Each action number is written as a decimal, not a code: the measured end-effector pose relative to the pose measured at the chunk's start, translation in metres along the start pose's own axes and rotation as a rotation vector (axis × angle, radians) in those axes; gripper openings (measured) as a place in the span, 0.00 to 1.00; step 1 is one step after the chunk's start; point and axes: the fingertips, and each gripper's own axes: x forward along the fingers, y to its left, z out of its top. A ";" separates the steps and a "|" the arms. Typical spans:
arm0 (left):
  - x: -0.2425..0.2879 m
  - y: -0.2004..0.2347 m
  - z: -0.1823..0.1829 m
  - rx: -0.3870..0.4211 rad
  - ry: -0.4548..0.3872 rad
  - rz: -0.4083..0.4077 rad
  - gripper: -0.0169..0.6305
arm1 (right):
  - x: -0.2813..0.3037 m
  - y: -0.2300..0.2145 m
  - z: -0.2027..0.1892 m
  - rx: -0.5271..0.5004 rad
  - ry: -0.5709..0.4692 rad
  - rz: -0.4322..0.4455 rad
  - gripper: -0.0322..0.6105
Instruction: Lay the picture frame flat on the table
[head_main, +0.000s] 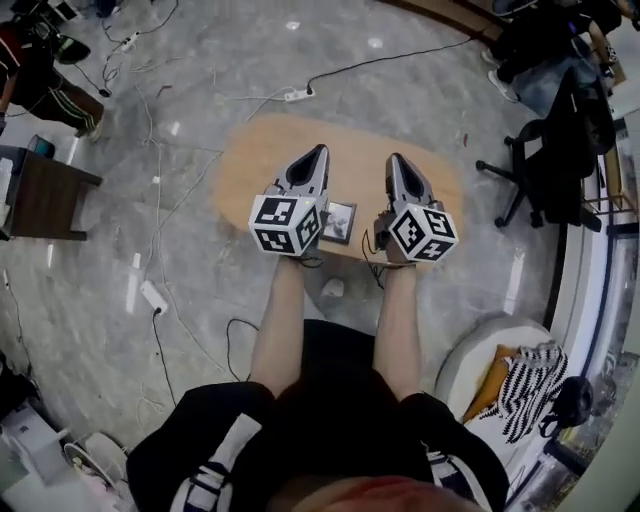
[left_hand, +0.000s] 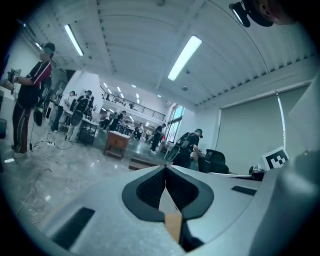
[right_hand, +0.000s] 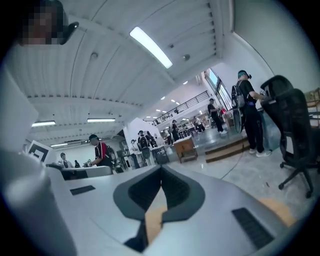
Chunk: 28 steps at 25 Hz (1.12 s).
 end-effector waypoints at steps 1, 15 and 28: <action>-0.005 -0.007 0.014 0.010 -0.030 0.002 0.04 | -0.007 0.005 0.016 -0.019 -0.014 0.002 0.07; -0.018 -0.048 0.099 0.184 -0.166 0.062 0.04 | -0.035 0.022 0.109 -0.247 -0.096 0.032 0.07; -0.003 -0.027 0.099 0.172 -0.150 0.090 0.04 | -0.021 0.019 0.120 -0.263 -0.099 0.026 0.07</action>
